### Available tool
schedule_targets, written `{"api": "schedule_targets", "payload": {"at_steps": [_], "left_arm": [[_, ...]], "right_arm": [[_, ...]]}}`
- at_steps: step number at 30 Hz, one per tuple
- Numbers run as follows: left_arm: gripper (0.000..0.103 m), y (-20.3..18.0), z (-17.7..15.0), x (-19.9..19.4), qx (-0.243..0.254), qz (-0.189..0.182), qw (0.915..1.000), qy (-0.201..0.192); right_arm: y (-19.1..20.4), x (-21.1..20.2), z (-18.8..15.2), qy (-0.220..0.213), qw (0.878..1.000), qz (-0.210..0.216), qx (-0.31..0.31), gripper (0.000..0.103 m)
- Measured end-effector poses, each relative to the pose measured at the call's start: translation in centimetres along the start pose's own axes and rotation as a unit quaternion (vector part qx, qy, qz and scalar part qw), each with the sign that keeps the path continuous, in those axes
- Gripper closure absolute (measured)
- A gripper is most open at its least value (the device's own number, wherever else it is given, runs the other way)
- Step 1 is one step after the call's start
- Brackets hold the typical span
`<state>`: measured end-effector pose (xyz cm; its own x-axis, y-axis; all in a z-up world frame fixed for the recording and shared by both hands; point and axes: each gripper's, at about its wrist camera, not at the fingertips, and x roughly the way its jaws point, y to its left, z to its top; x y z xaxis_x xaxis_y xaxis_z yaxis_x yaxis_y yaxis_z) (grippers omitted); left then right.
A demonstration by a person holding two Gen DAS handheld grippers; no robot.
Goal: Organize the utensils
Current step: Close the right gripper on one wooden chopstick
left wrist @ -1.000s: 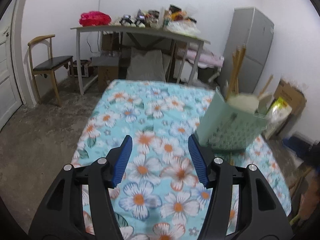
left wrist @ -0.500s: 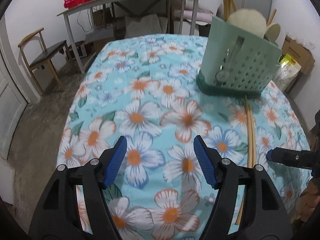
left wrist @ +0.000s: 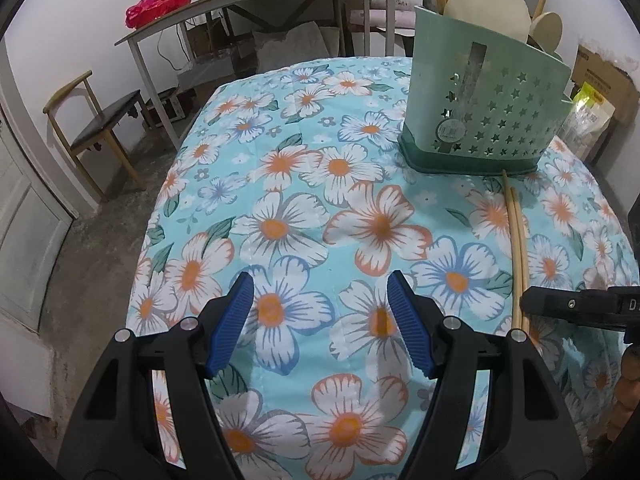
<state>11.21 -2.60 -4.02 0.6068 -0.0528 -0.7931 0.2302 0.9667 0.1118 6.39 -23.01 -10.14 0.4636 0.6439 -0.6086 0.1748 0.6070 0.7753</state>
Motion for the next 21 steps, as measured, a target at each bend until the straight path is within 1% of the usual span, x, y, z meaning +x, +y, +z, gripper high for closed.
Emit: {"api": "schedule_targets", "payload": {"at_steps": [7, 13, 16, 21], "left_arm": [[0.038, -0.2, -0.1, 0.1, 0.009, 0.013, 0.9999, 0.001], [0.038, -0.4, -0.1, 0.3, 0.018, 0.019, 0.9997, 0.002], [0.038, -0.5, -0.1, 0.4, 0.021, 0.02, 0.9996, 0.002], [0.038, -0.6, -0.1, 0.3, 0.022, 0.02, 0.9995, 0.001]], "right_arm": [[-0.6, -1.3, 0.1, -0.006, 1.0, -0.009, 0.003, 0.095], [-1.0, -3.2, 0.5, -0.025, 0.998, -0.053, -0.007, 0.097], [-1.1, -4.0, 0.6, -0.035, 0.996, -0.084, -0.019, 0.097], [-1.4, -4.4, 0.5, -0.039, 0.994, -0.102, -0.023, 0.097]]}}
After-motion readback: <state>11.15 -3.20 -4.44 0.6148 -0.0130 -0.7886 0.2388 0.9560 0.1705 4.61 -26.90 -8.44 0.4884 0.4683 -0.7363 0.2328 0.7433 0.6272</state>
